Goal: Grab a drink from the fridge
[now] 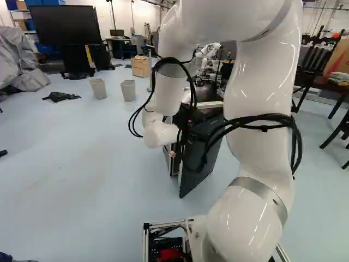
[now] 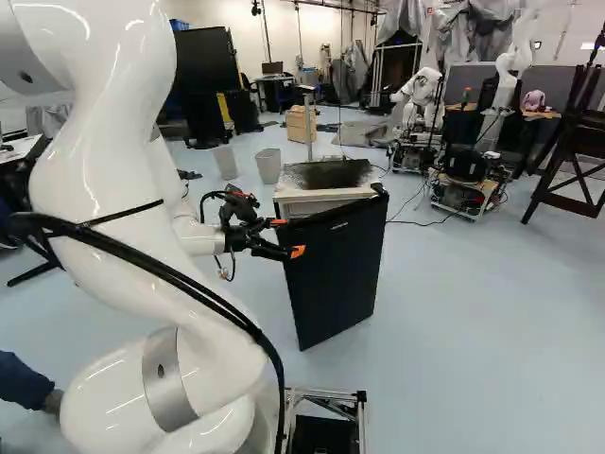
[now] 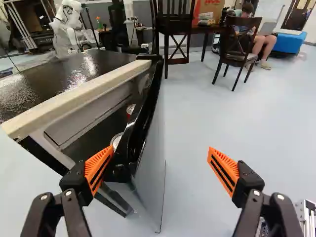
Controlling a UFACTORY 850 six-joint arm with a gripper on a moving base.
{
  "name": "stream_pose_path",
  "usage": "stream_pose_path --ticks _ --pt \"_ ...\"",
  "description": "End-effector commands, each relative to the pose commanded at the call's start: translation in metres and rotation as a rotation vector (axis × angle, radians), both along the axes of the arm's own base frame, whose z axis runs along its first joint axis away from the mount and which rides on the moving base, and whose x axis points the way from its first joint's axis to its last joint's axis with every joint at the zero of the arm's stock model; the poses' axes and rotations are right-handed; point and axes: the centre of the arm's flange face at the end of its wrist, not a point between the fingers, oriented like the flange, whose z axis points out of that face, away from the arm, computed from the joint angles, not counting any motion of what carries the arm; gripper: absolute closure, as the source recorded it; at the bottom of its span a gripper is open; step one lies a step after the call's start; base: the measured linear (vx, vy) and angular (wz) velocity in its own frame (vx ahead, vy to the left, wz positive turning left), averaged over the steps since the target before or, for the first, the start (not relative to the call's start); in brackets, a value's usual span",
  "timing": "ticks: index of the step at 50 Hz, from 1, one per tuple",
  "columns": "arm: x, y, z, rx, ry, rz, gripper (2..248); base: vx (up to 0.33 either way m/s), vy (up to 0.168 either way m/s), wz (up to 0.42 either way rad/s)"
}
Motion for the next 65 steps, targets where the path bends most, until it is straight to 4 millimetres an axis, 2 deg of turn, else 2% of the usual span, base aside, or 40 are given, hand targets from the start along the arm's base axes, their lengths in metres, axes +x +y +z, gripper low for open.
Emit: stream_pose_path --ticks 28,65 --pt "-0.044 -0.017 -0.001 -0.025 0.037 0.032 3 0.000 0.000 0.000" --pt "-0.078 -0.069 -0.003 -0.044 0.073 -0.063 3 0.000 0.000 0.000"
